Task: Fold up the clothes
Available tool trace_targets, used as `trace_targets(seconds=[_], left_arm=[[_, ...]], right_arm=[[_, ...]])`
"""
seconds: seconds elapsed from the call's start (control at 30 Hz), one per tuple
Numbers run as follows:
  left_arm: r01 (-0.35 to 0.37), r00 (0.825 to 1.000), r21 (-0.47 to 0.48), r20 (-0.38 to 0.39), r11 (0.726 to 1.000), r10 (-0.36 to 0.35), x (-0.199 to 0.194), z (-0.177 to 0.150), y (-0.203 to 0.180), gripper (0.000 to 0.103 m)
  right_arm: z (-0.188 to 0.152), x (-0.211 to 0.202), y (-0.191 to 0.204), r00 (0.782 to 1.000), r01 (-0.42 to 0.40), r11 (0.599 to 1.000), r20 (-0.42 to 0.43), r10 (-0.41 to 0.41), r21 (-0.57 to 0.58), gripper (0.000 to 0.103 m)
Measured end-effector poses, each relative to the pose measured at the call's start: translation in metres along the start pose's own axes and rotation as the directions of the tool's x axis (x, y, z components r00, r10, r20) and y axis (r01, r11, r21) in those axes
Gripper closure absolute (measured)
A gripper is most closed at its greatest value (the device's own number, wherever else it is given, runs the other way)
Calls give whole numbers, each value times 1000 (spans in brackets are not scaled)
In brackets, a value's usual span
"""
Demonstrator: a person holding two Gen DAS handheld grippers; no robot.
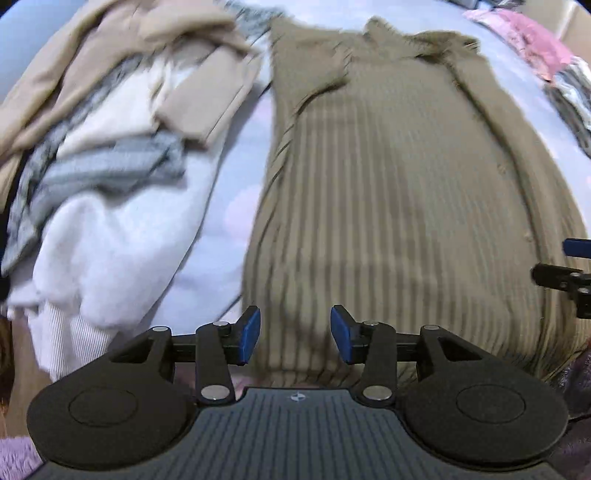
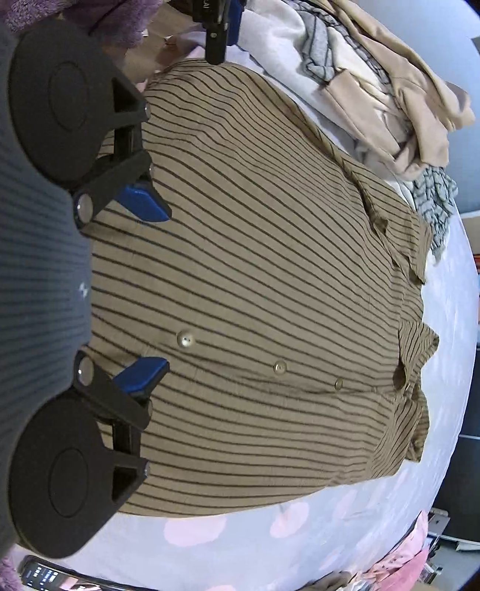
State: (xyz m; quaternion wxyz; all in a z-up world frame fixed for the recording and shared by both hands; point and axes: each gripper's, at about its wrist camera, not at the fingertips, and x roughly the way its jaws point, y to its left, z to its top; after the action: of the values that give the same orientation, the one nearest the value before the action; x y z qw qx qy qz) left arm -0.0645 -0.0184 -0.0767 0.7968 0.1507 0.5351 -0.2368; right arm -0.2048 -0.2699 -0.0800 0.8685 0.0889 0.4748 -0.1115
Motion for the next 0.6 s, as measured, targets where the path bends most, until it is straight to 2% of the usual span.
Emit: trace_targets(seconds=[0.1, 0.47, 0.53, 0.6], left_arm=[[-12, 1000, -33, -23, 999, 11, 6, -3, 11, 63], [41, 995, -93, -87, 995, -50, 22, -19, 26, 63], [27, 995, -80, -89, 996, -34, 25, -20, 25, 63], [-26, 997, -54, -73, 998, 22, 26, -20, 24, 63]], right_arm=[[1, 3, 6, 1000, -8, 1000, -4, 8, -26, 21], [2, 9, 12, 999, -29, 999, -29, 28, -44, 21], [2, 9, 14, 999, -35, 998, -27, 33, -54, 21], [2, 8, 16, 999, -40, 997, -23, 39, -67, 21]])
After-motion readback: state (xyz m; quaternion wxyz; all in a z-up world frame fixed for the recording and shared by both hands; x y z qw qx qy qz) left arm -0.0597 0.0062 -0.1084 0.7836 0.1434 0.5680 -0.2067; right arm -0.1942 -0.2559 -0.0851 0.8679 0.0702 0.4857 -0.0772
